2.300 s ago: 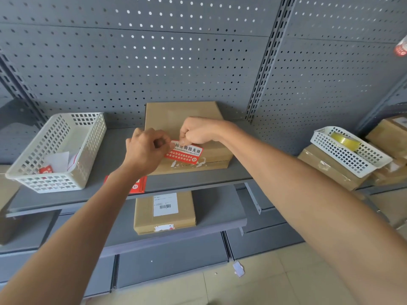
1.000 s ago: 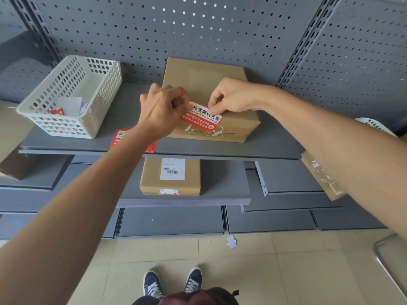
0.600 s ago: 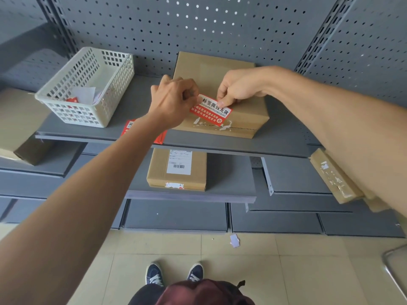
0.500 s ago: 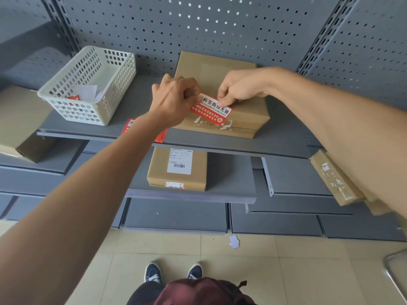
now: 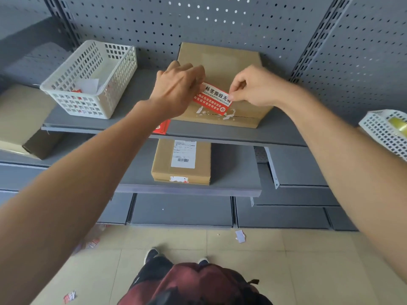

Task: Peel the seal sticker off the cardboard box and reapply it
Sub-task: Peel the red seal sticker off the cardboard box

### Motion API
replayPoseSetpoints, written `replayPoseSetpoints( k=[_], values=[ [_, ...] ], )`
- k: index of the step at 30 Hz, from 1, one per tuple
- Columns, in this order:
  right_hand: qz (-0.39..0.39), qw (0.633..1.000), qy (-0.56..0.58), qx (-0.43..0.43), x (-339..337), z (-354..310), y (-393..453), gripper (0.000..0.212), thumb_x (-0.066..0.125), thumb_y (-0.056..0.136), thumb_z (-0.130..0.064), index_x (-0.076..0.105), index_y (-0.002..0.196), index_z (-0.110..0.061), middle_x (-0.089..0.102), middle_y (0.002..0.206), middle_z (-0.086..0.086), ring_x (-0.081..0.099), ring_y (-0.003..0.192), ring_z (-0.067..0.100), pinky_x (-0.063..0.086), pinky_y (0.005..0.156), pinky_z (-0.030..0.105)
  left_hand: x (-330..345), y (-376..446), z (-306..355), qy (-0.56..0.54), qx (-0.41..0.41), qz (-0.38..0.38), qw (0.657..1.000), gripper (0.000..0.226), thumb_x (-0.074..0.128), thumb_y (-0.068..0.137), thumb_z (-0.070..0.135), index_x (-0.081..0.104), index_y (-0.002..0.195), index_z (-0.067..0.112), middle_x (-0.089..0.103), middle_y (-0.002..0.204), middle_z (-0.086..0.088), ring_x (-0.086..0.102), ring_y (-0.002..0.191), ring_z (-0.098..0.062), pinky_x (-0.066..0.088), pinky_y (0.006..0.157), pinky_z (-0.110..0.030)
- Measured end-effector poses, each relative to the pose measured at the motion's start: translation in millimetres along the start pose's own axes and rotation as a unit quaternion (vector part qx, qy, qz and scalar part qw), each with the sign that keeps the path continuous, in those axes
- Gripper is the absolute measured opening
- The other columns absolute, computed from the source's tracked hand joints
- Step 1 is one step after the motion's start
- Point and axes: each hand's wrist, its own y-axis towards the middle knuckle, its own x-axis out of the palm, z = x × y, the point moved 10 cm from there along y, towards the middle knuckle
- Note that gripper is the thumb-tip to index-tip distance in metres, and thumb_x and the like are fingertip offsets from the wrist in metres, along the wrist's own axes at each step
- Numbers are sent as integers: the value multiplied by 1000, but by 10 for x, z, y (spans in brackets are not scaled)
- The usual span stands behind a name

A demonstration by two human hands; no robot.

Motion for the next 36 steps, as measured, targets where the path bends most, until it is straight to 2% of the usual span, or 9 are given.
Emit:
replayPoseSetpoints(
  k=[4, 8, 12, 16, 19, 23, 25, 29, 36],
  values=[
    [-81, 992, -77, 53, 53, -38, 63, 6, 66, 95, -32, 70, 94, -27, 63, 93, -7, 56, 90, 18, 40, 75, 29, -37, 37, 106, 24, 57, -13, 998, 21, 48, 105, 35, 51, 101, 15, 69, 103, -6, 53, 83, -29, 54, 74, -49],
    [-110, 984, -102, 97, 70, -105, 78, 16, 62, 98, -26, 71, 109, -20, 64, 105, 0, 56, 99, 22, 40, 82, 30, -49, 62, 118, 22, 75, -32, 996, 24, 50, 105, 38, 48, 98, 15, 70, 101, -5, 63, 86, -33, 56, 77, -54],
    [-91, 982, -100, 130, 86, -90, 31, 9, 61, 97, -23, 69, 100, -19, 67, 114, 7, 59, 105, 28, 46, 88, 36, -9, 57, 112, 20, 74, -38, 996, 23, 51, 105, 37, 52, 103, 13, 68, 106, -6, 57, 101, -36, 55, 79, -52],
    [-64, 982, -78, 157, 64, -93, -33, 8, 60, 97, -19, 68, 98, -20, 66, 118, 7, 57, 111, 29, 46, 97, 40, 9, 72, 99, 38, 93, -39, 994, 19, 50, 105, 31, 52, 107, 12, 66, 107, -9, 54, 107, -39, 47, 92, -59],
    [-55, 980, -71, 176, 46, -96, -58, 11, 60, 97, -19, 70, 102, -19, 65, 117, 4, 56, 108, 25, 44, 90, 36, 12, 73, 88, 25, 112, -46, 992, 23, 49, 105, 33, 53, 110, 11, 65, 107, -12, 53, 109, -38, 50, 85, -54],
    [-55, 977, -68, 197, 36, -85, -68, 10, 62, 96, -23, 71, 100, -21, 66, 118, 2, 59, 112, 25, 46, 101, 43, 49, 72, 57, 9, 116, -58, 991, 26, 50, 104, 35, 53, 114, 12, 63, 110, -11, 50, 114, -35, 49, 79, -50],
    [-55, 977, -51, 201, 29, -75, -85, 8, 63, 95, -24, 71, 94, -26, 65, 114, -4, 57, 109, 20, 45, 99, 40, 70, 84, 42, 12, 123, -63, 990, 25, 49, 104, 36, 52, 114, 13, 63, 111, -9, 49, 115, -35, 47, 82, -52],
    [-34, 981, -21, 192, 37, -35, -126, 8, 73, 89, -27, 69, 94, -24, 66, 99, -7, 58, 89, 11, 44, 78, 28, 99, 95, 23, 10, 136, -59, 989, 24, 48, 105, 34, 52, 114, 12, 63, 110, -9, 49, 114, -35, 45, 84, -52],
    [-7, 982, -9, 186, 47, 10, -106, 7, 75, 88, -28, 69, 88, -25, 66, 89, -8, 55, 76, 8, 43, 68, 25, 96, 120, -2, -12, 135, -49, 990, 21, 49, 104, 33, 53, 110, 13, 65, 108, -8, 49, 111, -35, 43, 82, -51]
  ],
)
